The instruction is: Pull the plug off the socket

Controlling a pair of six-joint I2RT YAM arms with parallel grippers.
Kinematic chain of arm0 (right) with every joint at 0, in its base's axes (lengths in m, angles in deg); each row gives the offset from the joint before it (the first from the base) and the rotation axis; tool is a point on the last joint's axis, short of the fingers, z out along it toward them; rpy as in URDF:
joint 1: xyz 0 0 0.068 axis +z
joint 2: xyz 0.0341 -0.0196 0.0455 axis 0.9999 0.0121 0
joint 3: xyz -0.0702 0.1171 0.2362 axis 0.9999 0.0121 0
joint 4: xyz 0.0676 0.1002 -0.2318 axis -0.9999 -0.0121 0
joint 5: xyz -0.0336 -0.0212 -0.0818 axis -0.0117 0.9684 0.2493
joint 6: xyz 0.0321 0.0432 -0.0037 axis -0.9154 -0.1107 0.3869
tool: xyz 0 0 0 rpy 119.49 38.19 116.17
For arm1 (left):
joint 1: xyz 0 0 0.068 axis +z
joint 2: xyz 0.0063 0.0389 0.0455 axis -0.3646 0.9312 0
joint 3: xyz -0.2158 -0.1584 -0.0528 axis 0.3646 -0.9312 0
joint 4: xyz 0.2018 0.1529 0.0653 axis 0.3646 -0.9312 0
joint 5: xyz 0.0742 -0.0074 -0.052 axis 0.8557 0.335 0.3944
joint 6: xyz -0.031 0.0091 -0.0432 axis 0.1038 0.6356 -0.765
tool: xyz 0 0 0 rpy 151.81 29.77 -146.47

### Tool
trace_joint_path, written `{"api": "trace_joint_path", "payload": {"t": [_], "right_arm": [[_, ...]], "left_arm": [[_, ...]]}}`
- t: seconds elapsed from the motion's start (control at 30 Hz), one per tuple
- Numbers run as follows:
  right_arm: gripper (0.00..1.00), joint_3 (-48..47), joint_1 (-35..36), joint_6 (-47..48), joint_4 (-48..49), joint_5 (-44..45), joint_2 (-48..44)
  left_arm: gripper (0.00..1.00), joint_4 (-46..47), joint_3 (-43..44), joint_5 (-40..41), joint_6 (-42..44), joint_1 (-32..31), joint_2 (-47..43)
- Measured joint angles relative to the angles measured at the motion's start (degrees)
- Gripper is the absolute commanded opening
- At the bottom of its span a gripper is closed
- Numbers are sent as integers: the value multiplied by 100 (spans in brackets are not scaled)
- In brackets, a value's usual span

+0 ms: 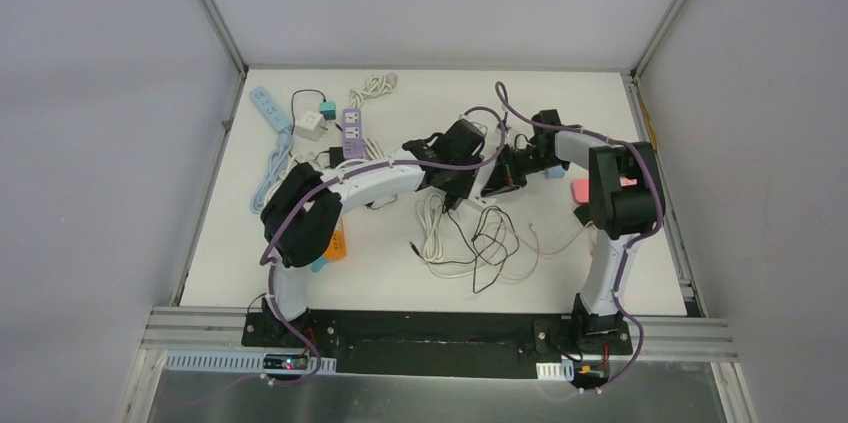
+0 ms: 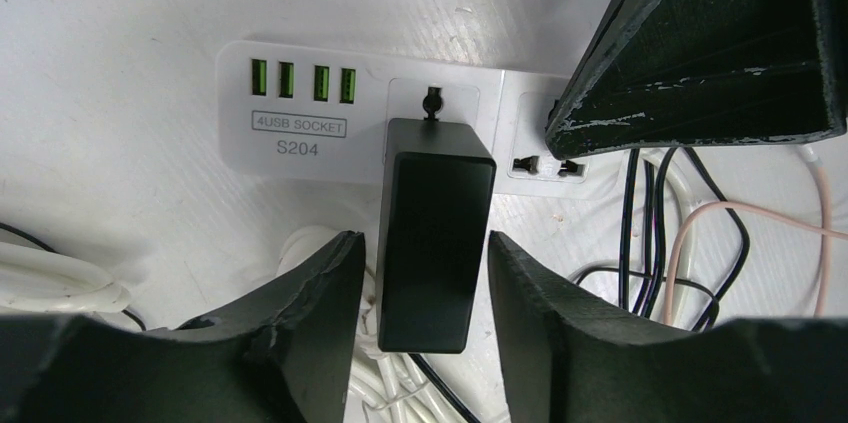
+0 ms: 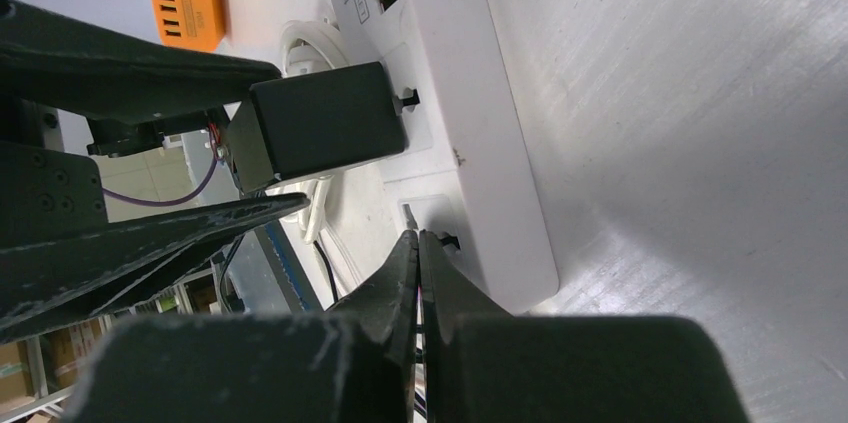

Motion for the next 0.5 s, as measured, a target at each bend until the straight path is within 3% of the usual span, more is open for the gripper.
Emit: {"api": "trace_joint_path", "payload": {"t": [0.13, 0.37, 0.5], "right_arm": [[1, -42, 20, 0, -9, 26, 35], [0, -59, 35, -2, -35, 42, 46], [0, -68, 42, 0, -48, 57, 46]], "left_arm": [[32, -103, 136, 72, 63, -28, 118], [0, -188, 240, 96, 131, -61, 175], [0, -225, 275, 92, 133, -66, 190]]}}
